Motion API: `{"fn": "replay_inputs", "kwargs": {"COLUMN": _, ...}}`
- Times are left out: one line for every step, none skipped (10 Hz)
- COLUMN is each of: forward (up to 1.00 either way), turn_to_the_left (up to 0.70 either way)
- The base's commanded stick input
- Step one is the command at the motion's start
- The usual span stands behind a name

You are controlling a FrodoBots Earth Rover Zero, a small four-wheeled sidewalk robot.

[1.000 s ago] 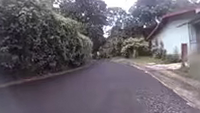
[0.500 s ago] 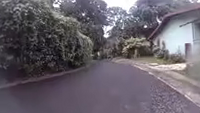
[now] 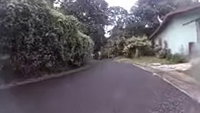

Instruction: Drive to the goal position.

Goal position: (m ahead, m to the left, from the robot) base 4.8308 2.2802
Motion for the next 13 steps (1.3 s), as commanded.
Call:
{"fn": "replay_inputs", "kwargs": {"forward": 0.50, "turn_to_the_left": -0.50}}
{"fn": "replay_inputs", "kwargs": {"forward": 0.50, "turn_to_the_left": -0.31}}
{"fn": "replay_inputs", "kwargs": {"forward": 0.50, "turn_to_the_left": 0.00}}
{"fn": "replay_inputs", "kwargs": {"forward": 0.50, "turn_to_the_left": 0.00}}
{"fn": "replay_inputs", "kwargs": {"forward": 0.50, "turn_to_the_left": 0.00}}
{"fn": "replay_inputs", "kwargs": {"forward": 0.50, "turn_to_the_left": 0.00}}
{"fn": "replay_inputs", "kwargs": {"forward": 0.50, "turn_to_the_left": 0.00}}
{"fn": "replay_inputs", "kwargs": {"forward": 0.50, "turn_to_the_left": 0.00}}
{"fn": "replay_inputs", "kwargs": {"forward": 0.50, "turn_to_the_left": 0.00}}
{"fn": "replay_inputs", "kwargs": {"forward": 0.50, "turn_to_the_left": -0.28}}
{"fn": "replay_inputs", "kwargs": {"forward": 0.50, "turn_to_the_left": -0.50}}
{"fn": "replay_inputs", "kwargs": {"forward": 0.50, "turn_to_the_left": -0.41}}
{"fn": "replay_inputs", "kwargs": {"forward": 0.50, "turn_to_the_left": -0.17}}
